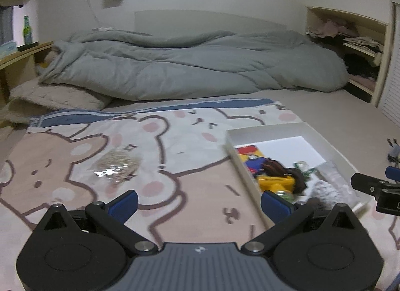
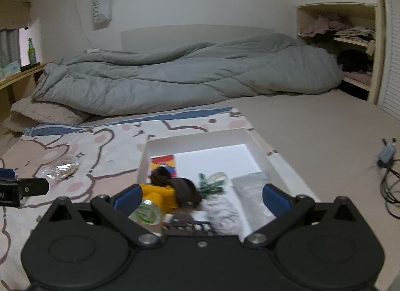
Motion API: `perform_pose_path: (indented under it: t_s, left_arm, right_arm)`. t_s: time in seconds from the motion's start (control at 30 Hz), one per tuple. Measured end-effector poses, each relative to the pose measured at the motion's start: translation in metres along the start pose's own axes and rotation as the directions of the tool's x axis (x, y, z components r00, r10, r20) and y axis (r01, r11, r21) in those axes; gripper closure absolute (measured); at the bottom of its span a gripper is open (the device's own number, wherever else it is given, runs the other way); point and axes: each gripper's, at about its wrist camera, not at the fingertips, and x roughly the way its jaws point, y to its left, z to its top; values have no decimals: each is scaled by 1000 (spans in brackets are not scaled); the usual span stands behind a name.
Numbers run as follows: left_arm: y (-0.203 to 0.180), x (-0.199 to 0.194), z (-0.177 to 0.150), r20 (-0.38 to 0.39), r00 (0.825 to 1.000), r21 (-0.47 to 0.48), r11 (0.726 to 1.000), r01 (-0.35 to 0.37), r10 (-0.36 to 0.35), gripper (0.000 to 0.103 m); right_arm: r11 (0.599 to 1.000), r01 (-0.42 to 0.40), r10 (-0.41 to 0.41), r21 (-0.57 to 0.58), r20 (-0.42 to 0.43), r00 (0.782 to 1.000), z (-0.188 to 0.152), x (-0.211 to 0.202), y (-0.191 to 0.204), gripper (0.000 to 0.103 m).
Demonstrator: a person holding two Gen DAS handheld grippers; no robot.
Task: Organize objects
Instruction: 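Withdraw both tools from the tray and move toward the cotton wad and rubber-band bag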
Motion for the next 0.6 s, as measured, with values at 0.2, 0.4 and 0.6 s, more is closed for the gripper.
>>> perform_pose_path:
  t_s: [0.2, 0.4, 0.6]
  left_arm:
    - [34, -2, -2, -3, 998, -22, 998, -62, 62, 0]
    - [62, -6, -6, -3, 994, -38, 993, -108, 108, 0]
    - [94, -9, -11, 0, 987, -75, 984, -159, 160, 0]
  right_arm:
    - [998, -57, 57, -39, 6, 998, 6, 13, 37, 0]
    - [992, -114, 115, -53, 7, 993, 10, 22, 71, 0]
    - [984, -166, 167, -71, 4, 986, 12, 28, 105, 0]
